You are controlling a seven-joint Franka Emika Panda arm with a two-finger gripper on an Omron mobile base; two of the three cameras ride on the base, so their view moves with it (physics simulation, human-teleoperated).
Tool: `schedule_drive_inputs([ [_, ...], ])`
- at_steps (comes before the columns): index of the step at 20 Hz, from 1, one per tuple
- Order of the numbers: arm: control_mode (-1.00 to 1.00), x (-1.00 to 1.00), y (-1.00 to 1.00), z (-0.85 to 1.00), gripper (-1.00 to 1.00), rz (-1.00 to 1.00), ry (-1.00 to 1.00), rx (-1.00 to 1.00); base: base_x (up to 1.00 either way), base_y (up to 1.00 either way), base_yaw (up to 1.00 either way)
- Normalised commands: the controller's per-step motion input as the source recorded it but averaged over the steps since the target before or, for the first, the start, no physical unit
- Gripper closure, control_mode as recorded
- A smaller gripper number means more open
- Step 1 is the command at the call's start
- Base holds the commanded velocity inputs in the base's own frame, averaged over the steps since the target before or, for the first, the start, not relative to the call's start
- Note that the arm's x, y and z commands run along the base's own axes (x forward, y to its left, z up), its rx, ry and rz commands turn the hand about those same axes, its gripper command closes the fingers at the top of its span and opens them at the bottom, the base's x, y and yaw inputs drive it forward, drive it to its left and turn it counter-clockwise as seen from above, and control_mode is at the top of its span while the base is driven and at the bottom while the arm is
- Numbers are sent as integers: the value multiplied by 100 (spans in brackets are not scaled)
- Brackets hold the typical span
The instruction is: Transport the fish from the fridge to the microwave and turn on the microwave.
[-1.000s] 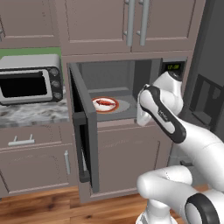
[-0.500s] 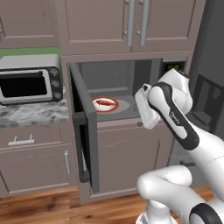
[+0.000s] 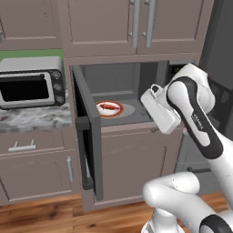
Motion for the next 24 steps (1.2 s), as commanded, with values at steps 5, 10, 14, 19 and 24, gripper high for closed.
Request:
schedule_drive_inputs([
  [5, -100, -68, 2, 6, -100, 1, -16, 3, 0, 0, 0],
  [10, -100, -72, 0, 6, -100, -3, -23, 12, 0, 0, 0],
  [14, -100, -60, 0, 11, -100, 0, -7, 16, 0, 0, 0],
  [19, -100, -51, 4, 21, -100, 3, 0, 14, 0, 0, 0],
  [24, -100, -44, 11, 21, -100, 12, 0, 9, 0, 0, 0],
])
